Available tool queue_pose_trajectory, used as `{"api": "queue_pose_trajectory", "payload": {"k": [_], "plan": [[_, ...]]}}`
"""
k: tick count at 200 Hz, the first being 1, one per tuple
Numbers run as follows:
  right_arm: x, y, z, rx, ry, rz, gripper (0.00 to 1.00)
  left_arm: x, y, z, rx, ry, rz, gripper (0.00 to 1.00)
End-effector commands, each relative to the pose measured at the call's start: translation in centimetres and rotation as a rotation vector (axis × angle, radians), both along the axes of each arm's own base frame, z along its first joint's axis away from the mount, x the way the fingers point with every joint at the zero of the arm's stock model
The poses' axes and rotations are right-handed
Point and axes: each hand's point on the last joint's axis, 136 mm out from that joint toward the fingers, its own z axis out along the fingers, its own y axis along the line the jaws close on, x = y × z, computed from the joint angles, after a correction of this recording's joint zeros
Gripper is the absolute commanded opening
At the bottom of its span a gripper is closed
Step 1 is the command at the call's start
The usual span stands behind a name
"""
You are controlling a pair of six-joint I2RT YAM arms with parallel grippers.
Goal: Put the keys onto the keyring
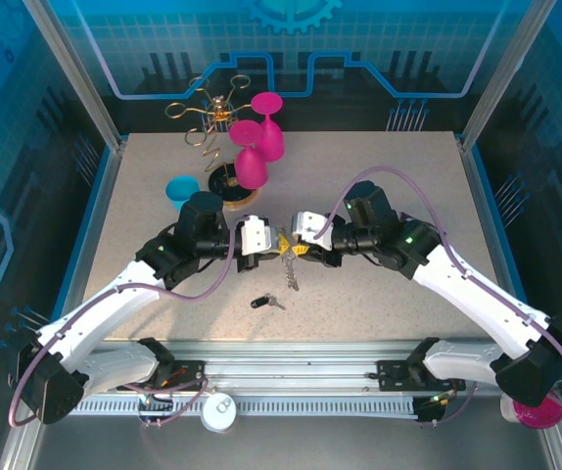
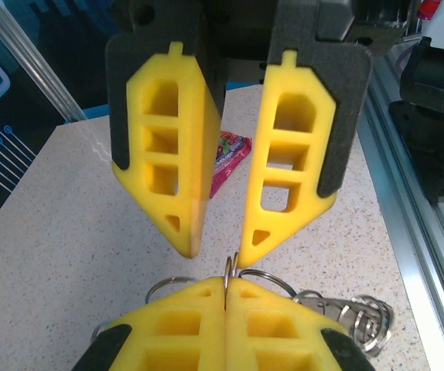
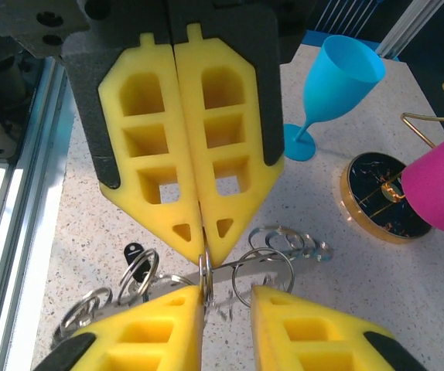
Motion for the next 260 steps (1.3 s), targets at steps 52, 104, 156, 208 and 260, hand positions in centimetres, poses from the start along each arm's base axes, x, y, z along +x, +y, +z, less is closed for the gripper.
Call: {"api": "queue_pose_trajectory", "payload": {"k": [52,104,156,208,260], "plan": [[-0.4,1.3,0.7,0.018,-0.016,0.045,0.09,-0.5,-0.6,2.4,-0.050,-0.030,-0.031,0.00],[-0.9,1.1,2.0,0.110,0.014,0.041,0.00,-0.2,0.0,2.4,-0.072,-0.016,0.019,0.18],[-1.8,0.6,2.7,0.155,0.045,0.060,0.00,-0.2,1.3,2.1,-0.119,0.035,0.061,0.33],[-2.1,0.9,3.1,0.173,0.066,0.083,0.00,-1.2,1.2,2.0,-0.148,0.113,0.006,0.34],[-2.0,1.3,3.5,0.198,0.076,0.093,0.00,-1.4,0.7,2.3,-0.174,0.147,-0.030,0.30]]}}
